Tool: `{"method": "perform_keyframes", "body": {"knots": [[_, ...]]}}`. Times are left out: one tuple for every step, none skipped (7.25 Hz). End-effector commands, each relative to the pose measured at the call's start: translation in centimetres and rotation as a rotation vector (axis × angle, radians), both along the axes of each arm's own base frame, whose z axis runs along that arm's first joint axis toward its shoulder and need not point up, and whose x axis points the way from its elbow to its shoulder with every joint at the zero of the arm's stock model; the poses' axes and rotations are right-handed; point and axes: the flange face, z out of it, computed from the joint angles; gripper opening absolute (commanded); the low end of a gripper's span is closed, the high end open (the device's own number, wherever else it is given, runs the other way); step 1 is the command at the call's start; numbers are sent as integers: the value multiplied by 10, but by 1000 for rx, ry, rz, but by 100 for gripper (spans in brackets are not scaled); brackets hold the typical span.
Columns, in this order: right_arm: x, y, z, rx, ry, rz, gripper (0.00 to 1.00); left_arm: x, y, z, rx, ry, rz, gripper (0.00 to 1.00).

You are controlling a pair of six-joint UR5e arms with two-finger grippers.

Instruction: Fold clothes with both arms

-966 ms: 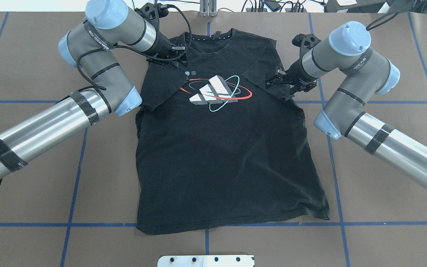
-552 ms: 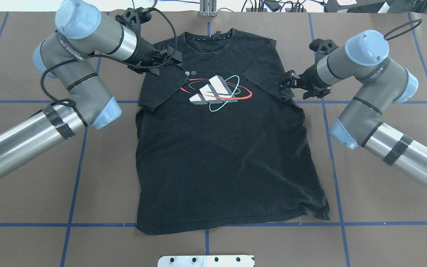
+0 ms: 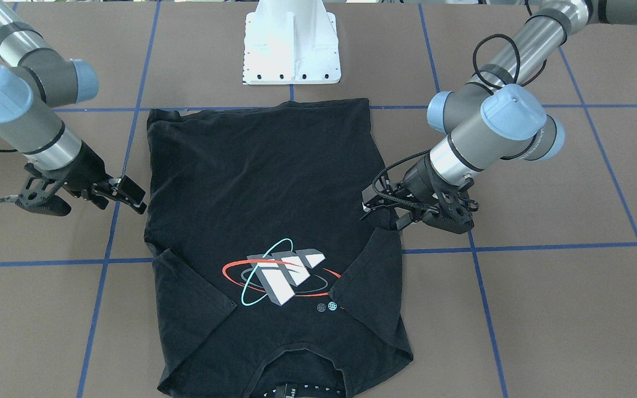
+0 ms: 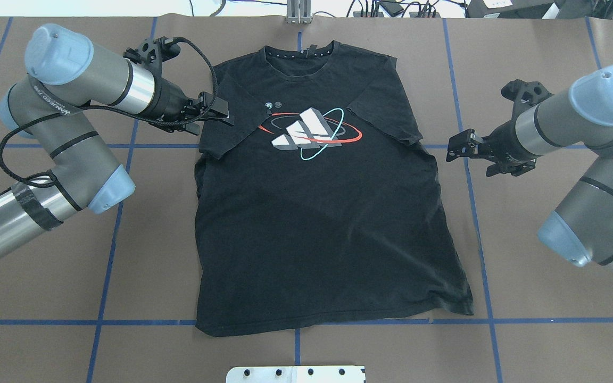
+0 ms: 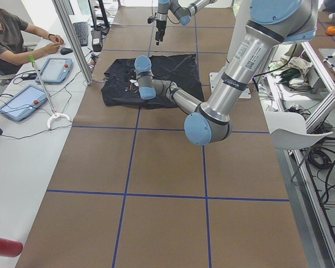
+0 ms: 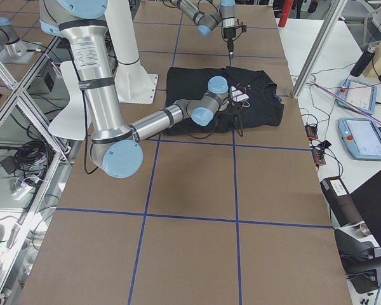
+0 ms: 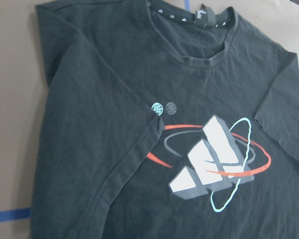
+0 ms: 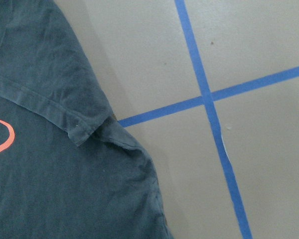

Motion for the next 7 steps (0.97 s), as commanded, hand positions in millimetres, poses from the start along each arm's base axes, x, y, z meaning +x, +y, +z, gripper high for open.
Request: {"method": "perform_keyframes", "body": {"knots": [[3,22,8,-19,27,-15,98,-30,33,-12,22,48,19,100],[1,36,23,-46,39,-24,99,-56,64,6,19,50,18,100],[-21,56,12,-52,31,-33,99,-63,73,6,24,57,22,100],[-40,95,11,-19,54,-76,98,-66,75,-4,15,74,10,100],[-53,129,6,-34,61,-75,99,-67,77,-10,-9,88,2,100],[-76,156,10,-42,83,-75,98,-67,78,-13,-4,92,2,100],[-88,172,7,-78,79,-63,98,-69,79,-18,2,99,3,100]]}}
